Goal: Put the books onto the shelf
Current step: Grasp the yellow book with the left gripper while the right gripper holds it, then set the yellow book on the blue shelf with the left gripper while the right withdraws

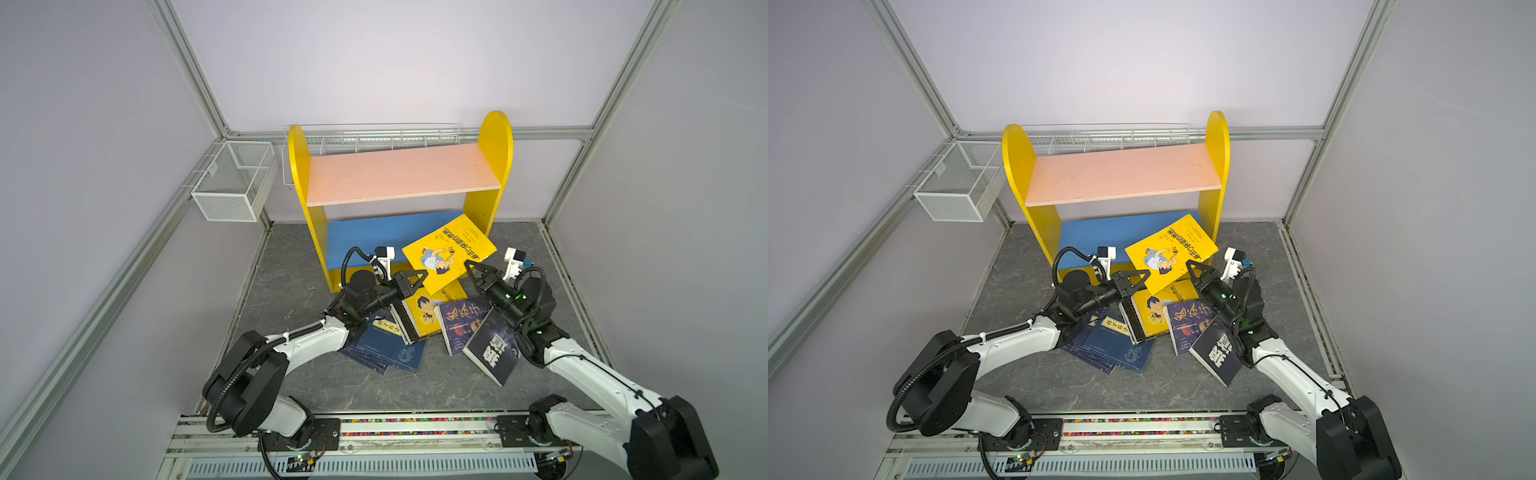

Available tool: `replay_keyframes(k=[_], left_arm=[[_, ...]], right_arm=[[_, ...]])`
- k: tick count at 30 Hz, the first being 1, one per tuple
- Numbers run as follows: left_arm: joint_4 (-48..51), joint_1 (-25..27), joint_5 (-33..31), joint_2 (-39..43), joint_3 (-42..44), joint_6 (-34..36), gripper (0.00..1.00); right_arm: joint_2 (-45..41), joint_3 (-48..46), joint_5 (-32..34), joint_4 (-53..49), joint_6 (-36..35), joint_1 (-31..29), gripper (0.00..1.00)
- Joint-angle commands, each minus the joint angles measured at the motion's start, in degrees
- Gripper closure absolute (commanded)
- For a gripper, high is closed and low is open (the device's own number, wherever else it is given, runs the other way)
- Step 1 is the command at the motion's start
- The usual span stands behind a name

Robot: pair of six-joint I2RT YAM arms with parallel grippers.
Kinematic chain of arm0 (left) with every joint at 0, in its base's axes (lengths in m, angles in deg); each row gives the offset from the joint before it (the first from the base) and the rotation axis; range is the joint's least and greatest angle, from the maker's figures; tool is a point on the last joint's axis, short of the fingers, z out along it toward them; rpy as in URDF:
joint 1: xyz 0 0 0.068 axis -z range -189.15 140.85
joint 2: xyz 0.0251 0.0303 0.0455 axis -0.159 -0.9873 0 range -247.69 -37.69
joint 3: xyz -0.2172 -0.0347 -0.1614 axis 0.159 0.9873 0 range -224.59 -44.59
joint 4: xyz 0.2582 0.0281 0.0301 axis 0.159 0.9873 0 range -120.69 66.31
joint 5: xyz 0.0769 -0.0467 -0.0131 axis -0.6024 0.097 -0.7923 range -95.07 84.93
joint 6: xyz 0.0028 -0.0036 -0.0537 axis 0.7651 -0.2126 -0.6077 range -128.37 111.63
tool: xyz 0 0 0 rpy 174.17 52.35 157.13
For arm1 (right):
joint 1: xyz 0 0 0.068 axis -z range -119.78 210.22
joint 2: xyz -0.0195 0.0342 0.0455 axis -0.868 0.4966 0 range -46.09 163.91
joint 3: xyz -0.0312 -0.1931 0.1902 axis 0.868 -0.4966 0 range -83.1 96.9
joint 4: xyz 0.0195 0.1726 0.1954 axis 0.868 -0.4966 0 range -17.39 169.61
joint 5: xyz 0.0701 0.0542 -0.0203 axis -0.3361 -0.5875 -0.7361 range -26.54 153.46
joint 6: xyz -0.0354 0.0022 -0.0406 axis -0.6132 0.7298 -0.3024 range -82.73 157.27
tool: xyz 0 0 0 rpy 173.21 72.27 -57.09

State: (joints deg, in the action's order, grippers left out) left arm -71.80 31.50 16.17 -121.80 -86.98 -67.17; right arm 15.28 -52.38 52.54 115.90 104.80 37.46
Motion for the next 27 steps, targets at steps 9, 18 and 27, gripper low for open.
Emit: replay_keyframes(k=[9,18,27], left_arm=[[30.6,-6.1,-3.2,4.4,-14.3,12.7,1.00],[45.2,-9.4,5.1,-5.5,-31.2,25.5,1.00],[46.9,-9.4,5.3,-16.0,-40.6,26.5,1.00]], right_arm=[[-9.5,2.0,10.6,-22.4,-8.3,-3.0,0.37],[-21.1,1.6,16.8,-38.5,-14.1,0.3,0.34],[-26.2,0.1,17.7,-42.9,-15.0,1.4,0.33]])
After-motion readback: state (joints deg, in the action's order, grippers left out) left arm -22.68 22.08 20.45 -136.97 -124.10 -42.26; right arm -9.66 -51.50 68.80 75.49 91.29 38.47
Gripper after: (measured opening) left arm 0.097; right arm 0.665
